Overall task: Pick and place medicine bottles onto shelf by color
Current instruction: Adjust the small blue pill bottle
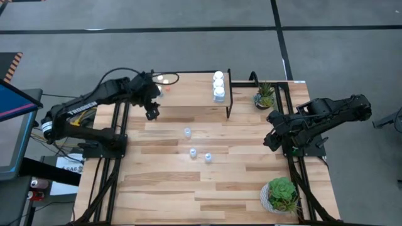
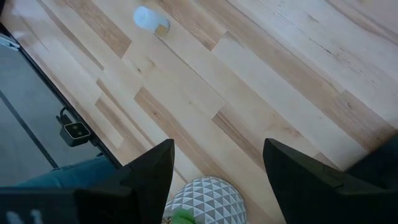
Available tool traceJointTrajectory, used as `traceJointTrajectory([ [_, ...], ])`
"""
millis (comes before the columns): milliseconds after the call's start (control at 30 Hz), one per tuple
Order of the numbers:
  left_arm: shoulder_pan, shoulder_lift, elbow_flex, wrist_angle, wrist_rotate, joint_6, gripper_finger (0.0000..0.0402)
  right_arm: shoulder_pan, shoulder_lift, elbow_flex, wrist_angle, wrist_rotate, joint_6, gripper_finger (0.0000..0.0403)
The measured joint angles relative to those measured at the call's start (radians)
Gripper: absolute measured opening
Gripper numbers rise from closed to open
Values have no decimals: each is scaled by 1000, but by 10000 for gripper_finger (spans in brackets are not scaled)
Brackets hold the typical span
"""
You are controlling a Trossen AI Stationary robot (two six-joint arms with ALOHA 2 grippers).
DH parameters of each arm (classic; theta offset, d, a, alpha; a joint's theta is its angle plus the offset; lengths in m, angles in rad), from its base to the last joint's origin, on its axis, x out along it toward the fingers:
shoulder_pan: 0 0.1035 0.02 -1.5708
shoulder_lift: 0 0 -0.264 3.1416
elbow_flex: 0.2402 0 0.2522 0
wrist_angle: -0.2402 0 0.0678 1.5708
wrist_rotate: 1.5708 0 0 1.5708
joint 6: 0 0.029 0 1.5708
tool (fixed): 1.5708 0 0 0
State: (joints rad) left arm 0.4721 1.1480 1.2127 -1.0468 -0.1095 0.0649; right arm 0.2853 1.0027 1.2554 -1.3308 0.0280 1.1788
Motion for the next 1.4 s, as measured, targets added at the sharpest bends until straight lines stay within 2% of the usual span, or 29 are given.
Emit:
traceJointTrajectory([
  [233,4,22,-105,52,-13,72,184,0,0,0,0,0,0,270],
  [367,28,59,-106,88,-47,93,184,0,0,0,0,0,0,270],
  [667,99,136,-106,102,-50,143,184,0,0,0,0,0,0,270],
  [1067,119,142,-105,157,-87,212,184,0,0,0,0,0,0,270],
  [1400,119,142,-105,193,-89,211,184,0,0,0,0,-1,0,270],
])
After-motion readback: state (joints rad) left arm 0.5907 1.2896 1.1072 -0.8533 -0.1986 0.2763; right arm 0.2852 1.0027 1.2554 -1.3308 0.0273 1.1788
